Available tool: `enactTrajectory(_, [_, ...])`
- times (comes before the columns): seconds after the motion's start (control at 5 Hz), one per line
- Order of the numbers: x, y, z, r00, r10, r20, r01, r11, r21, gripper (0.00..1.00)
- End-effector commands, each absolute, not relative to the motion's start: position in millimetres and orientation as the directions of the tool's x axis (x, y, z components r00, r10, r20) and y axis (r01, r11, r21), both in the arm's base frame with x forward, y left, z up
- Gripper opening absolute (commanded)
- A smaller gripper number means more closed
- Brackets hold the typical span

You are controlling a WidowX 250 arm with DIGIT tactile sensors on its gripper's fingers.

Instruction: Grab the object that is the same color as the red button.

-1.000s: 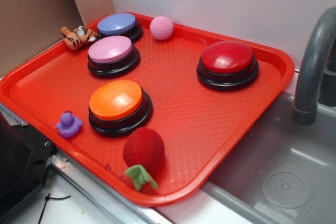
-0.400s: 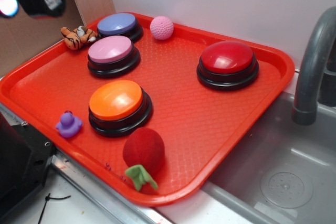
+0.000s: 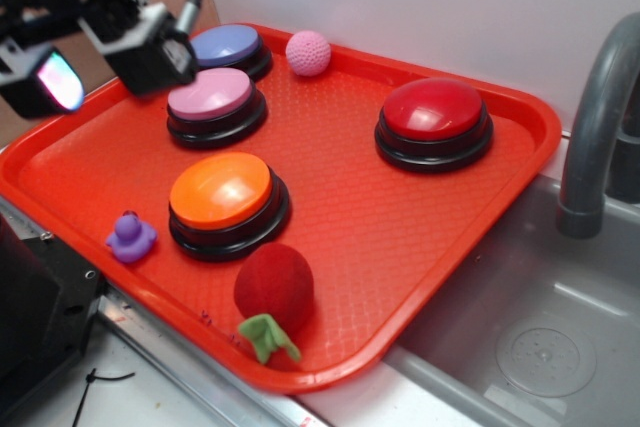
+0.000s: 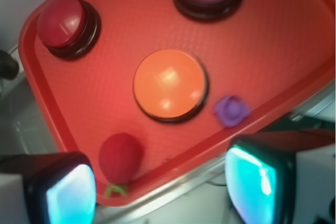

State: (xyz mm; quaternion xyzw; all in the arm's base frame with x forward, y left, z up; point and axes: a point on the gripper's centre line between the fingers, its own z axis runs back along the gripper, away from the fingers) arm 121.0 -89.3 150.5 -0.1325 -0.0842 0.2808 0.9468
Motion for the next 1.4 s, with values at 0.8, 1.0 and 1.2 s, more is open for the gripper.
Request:
enactTrajectory(0.8, [150.7,-167.6,42.7,0.809,0.588,-0.025,-0.573,0.778,-0.257,1.00])
enactTrajectory(1.0, [150.7,-167.8,32.9,0.799,0.601,-0.020,-0.590,0.778,-0.217,1.00])
enactTrajectory(1.2, [151.8,-164.8,34.5,0.785,0.620,0.010,-0.604,0.768,-0.213,0.00])
